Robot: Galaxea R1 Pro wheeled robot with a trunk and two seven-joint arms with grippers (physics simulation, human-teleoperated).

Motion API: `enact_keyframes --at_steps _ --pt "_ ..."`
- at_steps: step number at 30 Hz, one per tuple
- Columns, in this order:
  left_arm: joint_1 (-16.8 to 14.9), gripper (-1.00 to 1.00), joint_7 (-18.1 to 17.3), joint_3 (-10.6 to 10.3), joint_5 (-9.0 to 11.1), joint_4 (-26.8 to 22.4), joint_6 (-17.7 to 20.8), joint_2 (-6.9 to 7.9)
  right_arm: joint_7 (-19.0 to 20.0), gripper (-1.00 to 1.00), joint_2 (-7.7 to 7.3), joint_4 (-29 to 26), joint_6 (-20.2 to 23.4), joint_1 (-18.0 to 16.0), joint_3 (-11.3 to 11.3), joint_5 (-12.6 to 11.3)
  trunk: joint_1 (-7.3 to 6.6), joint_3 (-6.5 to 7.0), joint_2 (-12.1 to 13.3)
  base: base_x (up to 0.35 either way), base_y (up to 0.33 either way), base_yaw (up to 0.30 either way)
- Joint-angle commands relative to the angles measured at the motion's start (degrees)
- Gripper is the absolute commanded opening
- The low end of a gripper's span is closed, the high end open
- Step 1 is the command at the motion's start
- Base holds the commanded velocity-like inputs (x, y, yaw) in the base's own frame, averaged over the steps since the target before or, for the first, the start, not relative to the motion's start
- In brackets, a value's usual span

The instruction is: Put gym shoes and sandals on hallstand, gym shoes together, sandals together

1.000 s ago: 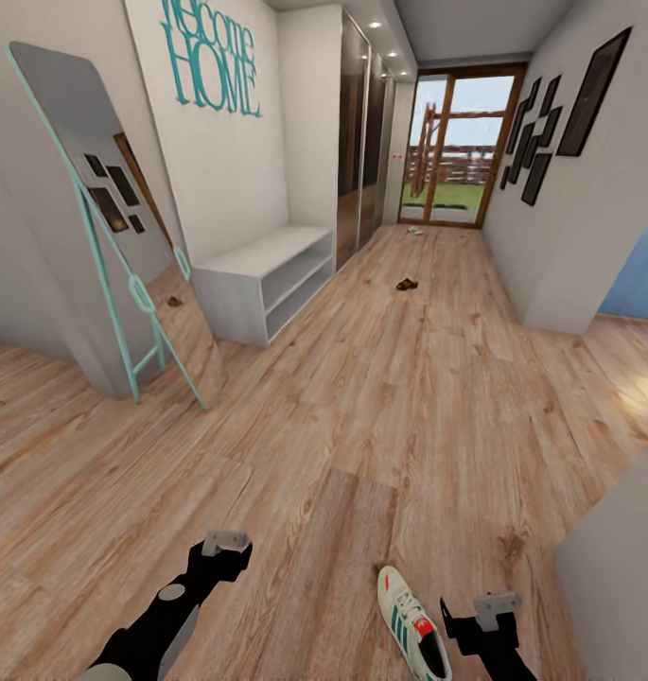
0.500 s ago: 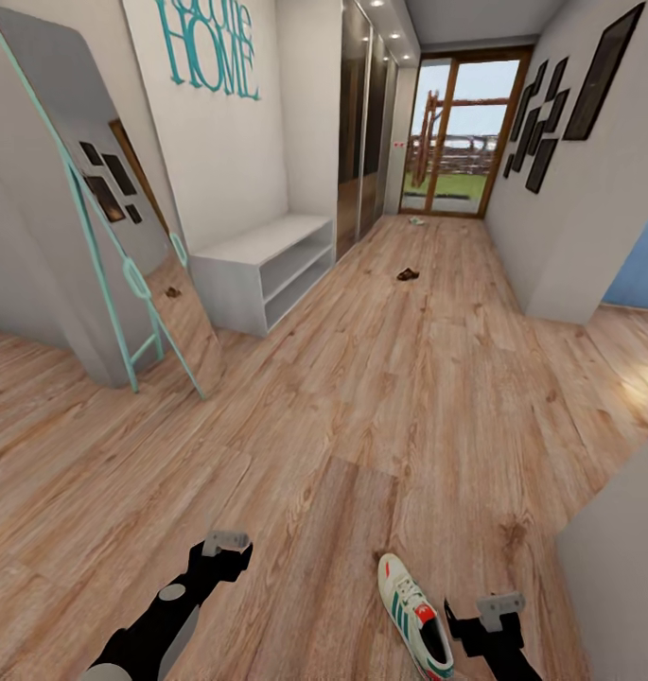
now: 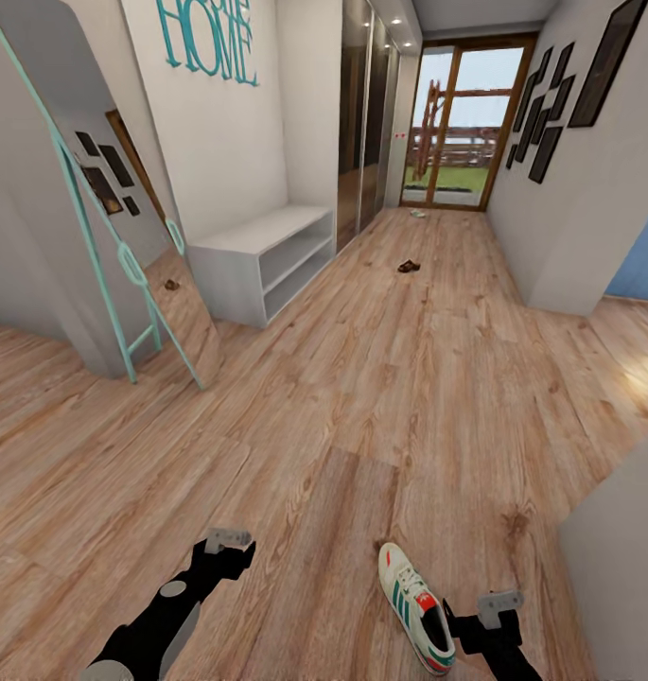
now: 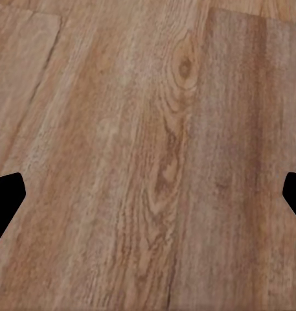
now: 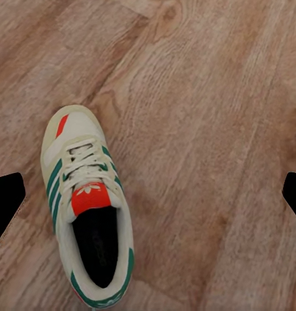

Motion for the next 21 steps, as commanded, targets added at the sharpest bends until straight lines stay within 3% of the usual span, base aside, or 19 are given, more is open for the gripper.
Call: enact_keyframes --at_steps 1,7,13,16,21 --pt "-0.1 1.0 -0.6 -0.2 0.0 0.0 -0.1 0.02 0.0 1.0 0.03 -0.2 -0.1 -0.1 0.0 0.5 0.22 -0.24 -0.4 0.0 0.0 0.0" --pt "-1.2 1.0 -5.1 -0.2 -0.1 -0.7 0.5 -0.09 0.1 1.0 0.08 -4.1 2.0 -0.6 0.0 0.5 1.53 -1.34 -2.8 0.0 0.0 0.0" --pt "-3.0 1.0 -7.3 -0.2 -0.2 -2.4 0.7 0.22 1.6 1.0 -0.02 -8.1 12.1 -3.1 0.0 0.5 2.85 -2.42 -5.2 0.0 0.0 0.0" --pt "-4.3 1.0 -7.7 -0.2 -0.3 -2.8 0.9 0.3 5.1 1.0 -0.04 -9.1 17.0 -4.3 0.0 0.5 3.51 -2.96 -6.4 0.0 0.0 0.0" --pt "-6.2 1.0 -8.0 -0.2 -0.3 -3.0 3.6 0.25 10.9 1.0 -0.16 -9.6 20.1 -5.0 -0.1 0.6 4.61 -3.86 -8.5 0.0 0.0 0.0"
